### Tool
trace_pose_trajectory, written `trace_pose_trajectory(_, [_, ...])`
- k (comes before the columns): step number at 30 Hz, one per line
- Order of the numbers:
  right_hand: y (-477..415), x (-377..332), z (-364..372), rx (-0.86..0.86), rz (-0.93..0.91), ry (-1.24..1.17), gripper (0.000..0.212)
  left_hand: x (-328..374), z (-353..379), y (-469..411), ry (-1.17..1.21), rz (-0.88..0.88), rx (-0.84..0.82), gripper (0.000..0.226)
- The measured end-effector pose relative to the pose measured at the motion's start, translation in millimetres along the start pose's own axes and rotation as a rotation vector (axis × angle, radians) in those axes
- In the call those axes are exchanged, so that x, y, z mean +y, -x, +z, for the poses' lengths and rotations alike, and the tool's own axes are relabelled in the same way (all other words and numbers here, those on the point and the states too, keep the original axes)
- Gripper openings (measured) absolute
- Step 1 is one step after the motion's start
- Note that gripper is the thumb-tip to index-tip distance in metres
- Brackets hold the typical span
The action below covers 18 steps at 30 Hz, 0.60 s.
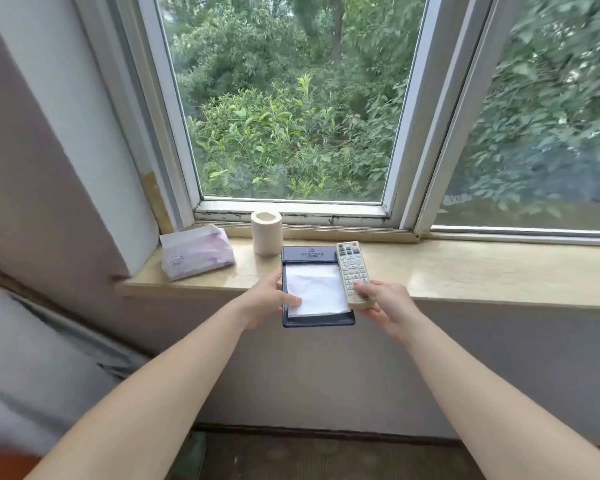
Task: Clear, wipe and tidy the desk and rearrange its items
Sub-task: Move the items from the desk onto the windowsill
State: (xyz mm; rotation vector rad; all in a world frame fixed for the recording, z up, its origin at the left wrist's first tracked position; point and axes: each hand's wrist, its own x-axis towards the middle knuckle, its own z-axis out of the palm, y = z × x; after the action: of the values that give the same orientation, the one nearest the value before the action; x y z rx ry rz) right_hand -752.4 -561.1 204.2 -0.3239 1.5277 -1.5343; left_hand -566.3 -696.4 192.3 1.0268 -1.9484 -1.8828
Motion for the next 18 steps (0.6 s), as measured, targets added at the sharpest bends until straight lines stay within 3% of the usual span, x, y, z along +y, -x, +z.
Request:
trace_pose_trajectory(9, [-63.3,-0.7,-5.9,-0.054,0.056,0.062,0.014,-4.8,10.2,-44.9,-0.284,0.012,0.163,0.051])
trace_pose_trajectory(13, [-83.4,-2.8,-2.7,-0.054,0.057,0.075,0.017,4.7,17.5,-58.1,-0.618,-0.039,0.28,0.033])
trace_pose_trajectory(18, [-96.3,-8.4,3.4,-0.037,0.024,0.158,0.01,6.4,20.1,-63.0,-1.04,0.068,0.237,0.078])
